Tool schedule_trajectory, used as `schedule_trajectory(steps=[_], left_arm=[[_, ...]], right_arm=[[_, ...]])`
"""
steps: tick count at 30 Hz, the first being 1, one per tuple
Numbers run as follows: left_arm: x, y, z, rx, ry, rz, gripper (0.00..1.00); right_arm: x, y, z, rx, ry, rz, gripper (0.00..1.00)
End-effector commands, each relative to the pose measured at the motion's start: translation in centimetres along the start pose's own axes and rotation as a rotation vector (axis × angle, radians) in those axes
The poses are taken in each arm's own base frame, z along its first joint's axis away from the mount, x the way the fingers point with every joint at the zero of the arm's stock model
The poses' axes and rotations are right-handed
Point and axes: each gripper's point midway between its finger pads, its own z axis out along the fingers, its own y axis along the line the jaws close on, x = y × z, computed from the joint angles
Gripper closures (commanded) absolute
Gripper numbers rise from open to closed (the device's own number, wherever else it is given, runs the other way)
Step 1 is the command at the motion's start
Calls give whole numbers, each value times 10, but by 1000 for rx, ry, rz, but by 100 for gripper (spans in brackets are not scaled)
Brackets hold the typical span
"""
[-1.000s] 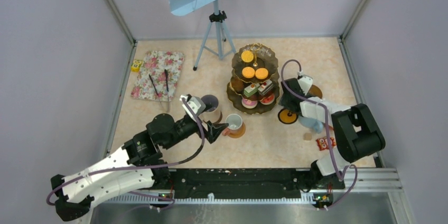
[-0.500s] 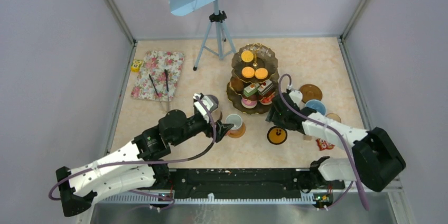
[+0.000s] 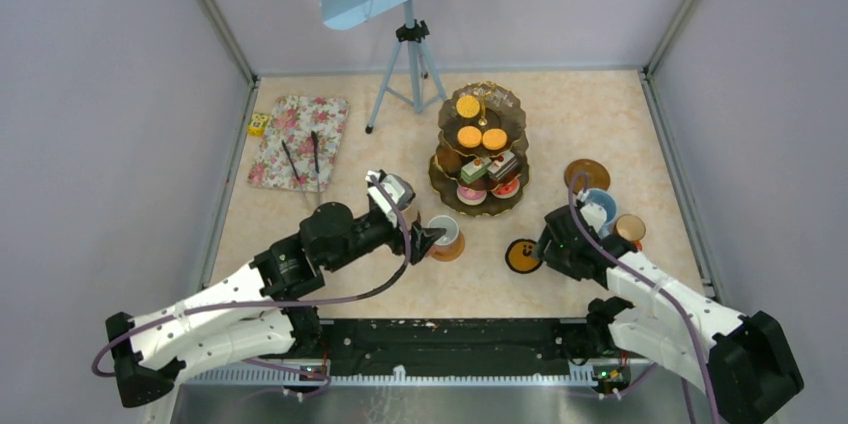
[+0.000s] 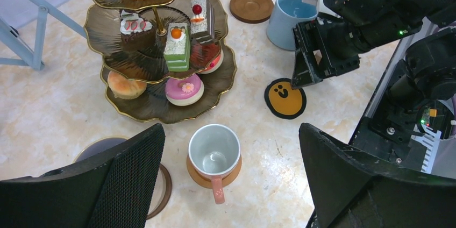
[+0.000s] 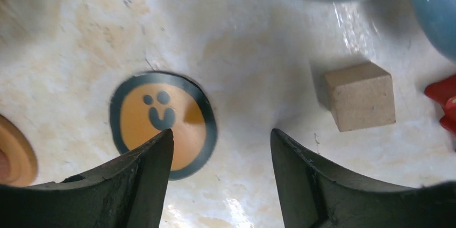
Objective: Serve the afternoon tea
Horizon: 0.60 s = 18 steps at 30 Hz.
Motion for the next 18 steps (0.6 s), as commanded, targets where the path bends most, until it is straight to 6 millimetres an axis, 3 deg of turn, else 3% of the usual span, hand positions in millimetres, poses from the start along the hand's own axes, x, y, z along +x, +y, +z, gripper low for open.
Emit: schedule_trajectory(steps=[1,5,14,18], left_arm=[[-31,0,1,-8,-84,5,1],[-33,-2,2,0,-80,-4,1],[-35,0,3,-13,-81,-22,1],[-36,0,3,-18,-79,-28,1]], right_arm=[[5,9,2,-60,15,24,37],[8,32,7,-145,45,19,44],[7,88,12,-268,58,-34,46],[1,88,12,-249,39,-60,46]])
